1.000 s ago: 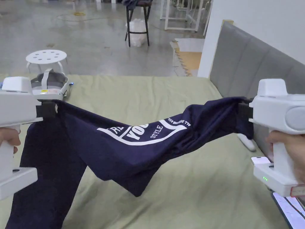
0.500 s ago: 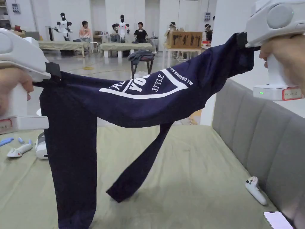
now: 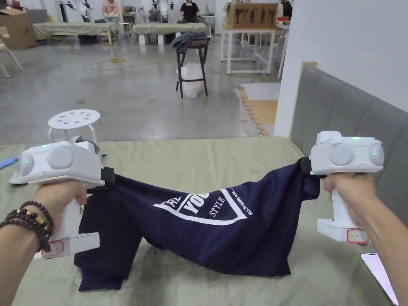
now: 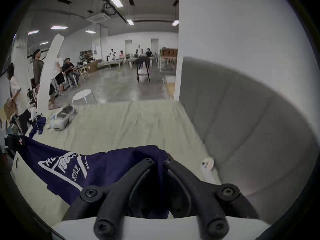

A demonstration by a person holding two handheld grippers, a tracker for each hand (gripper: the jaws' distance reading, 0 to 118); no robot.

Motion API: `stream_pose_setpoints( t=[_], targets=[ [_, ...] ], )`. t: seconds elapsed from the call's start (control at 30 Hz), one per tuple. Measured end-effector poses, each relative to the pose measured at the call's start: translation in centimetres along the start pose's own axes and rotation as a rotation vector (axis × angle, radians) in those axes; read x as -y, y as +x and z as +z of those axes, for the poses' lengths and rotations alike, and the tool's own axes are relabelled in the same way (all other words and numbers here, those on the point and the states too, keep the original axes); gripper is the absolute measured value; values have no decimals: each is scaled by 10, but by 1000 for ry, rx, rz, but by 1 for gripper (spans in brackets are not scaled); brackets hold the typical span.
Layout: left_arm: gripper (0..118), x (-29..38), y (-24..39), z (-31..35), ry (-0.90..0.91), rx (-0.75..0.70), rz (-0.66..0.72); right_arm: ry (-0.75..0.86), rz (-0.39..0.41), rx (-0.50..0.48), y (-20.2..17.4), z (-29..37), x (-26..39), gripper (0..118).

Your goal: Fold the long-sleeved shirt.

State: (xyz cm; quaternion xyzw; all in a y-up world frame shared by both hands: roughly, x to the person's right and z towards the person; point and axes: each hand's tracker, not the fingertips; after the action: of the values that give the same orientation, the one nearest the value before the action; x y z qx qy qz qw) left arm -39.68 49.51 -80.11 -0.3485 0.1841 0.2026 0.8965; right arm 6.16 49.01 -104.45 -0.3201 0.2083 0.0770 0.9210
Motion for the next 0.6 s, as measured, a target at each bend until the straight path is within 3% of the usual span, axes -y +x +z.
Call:
stream_pose_setpoints(
  t=[0.2,0.37,0.47,0.6],
  targets=[
    [11,49,-7,47,38,38,-42,33,-36,-45,19,47,50,5],
    [12,145,-25,87,-13,14,-98,29,44,-43,24,107,123,5],
    [12,213,-44,89,-115,-8,-84,-85,104,-38,22,119,181,5],
    [12,287,-63,64,-299,-45,-107,-362,196,-38,15,99,251,5]
  ],
)
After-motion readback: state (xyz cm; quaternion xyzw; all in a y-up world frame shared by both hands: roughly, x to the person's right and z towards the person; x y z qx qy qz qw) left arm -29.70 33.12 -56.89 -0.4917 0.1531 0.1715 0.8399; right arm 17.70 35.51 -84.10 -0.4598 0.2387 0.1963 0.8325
